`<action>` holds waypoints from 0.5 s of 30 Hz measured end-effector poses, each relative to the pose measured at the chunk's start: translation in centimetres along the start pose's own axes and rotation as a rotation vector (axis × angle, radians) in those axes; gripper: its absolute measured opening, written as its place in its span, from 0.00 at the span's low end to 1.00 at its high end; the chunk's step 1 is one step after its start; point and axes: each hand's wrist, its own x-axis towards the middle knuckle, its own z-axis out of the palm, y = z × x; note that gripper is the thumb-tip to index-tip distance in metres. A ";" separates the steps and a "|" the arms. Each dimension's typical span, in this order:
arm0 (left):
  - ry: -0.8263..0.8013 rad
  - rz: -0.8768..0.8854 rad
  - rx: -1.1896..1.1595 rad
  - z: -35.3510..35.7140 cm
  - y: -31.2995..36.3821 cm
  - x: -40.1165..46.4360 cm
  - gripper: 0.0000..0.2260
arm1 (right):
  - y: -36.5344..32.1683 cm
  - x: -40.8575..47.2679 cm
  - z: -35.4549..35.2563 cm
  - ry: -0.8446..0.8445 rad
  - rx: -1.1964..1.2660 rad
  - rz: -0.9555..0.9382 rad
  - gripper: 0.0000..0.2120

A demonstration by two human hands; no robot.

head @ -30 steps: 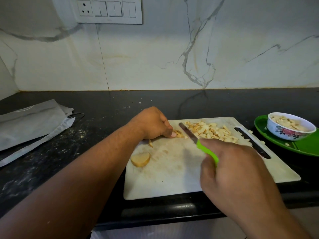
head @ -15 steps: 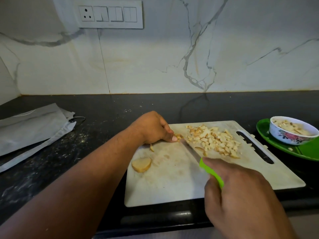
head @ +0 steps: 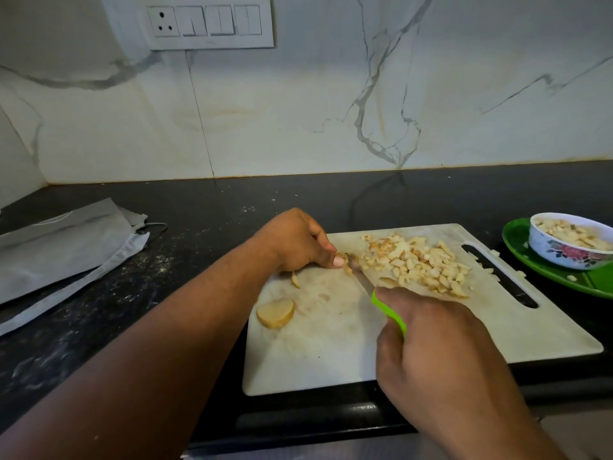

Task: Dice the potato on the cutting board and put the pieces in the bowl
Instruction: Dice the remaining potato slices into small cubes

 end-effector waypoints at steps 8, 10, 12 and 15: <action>-0.052 0.045 0.036 -0.4 -0.4 -0.4 0.03 | -0.5 0.5 -0.8 0.091 0.015 0.033 0.21; -0.040 0.043 0.045 -0.4 -0.3 -0.5 0.03 | -0.8 1.5 -0.1 0.099 0.025 0.036 0.21; -0.013 0.032 0.020 -0.3 -0.3 -0.4 0.03 | -1.0 2.0 0.6 0.080 0.021 0.026 0.20; 0.006 0.005 0.007 -0.1 -0.1 -0.2 0.03 | -1.0 1.9 1.4 0.063 -0.008 0.014 0.19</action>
